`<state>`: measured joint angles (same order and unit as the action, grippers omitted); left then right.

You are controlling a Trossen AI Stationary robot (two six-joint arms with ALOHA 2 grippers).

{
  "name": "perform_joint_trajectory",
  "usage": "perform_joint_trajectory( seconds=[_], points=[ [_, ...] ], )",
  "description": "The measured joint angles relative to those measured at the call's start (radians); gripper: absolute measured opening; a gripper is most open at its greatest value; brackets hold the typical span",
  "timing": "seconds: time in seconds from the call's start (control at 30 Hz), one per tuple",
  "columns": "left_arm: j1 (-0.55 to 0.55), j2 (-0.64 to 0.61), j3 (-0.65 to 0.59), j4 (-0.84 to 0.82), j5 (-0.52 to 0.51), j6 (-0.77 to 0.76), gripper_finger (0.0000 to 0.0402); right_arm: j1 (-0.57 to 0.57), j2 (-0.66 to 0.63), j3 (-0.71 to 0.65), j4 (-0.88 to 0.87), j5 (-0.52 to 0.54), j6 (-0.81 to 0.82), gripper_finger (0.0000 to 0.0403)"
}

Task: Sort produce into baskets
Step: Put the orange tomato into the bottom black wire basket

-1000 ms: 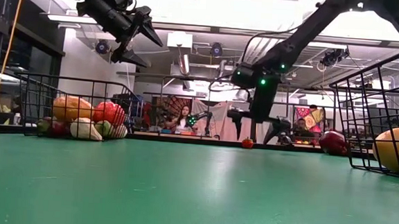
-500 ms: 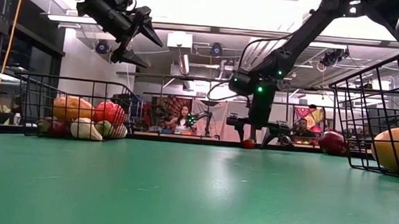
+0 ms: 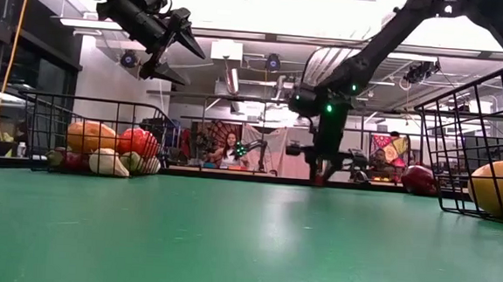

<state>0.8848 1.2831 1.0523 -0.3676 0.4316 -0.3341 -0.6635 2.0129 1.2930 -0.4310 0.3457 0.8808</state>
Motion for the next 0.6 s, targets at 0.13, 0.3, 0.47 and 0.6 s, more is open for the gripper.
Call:
perform_joint_trajectory(
  seconds=[0.13,0.3,0.47,0.6],
  points=[
    [0.000,0.000,0.000,0.000,0.000,0.004,0.0397,0.043,-0.055,0.000,-0.022,-0.015,-0.055,0.0080],
    [0.000,0.000,0.000,0.000,0.000,0.008,0.0397,0.129,-0.160,0.000,-0.092,-0.047,-0.157,0.0087],
    [0.000,0.000,0.000,0.000,0.000,0.023,0.0397,0.240,-0.341,0.000,-0.214,-0.083,-0.262,0.0083],
    [0.000,0.000,0.000,0.000,0.000,0.024,0.0397,0.340,-0.498,0.002,-0.424,-0.085,-0.251,0.0083]
  ],
)
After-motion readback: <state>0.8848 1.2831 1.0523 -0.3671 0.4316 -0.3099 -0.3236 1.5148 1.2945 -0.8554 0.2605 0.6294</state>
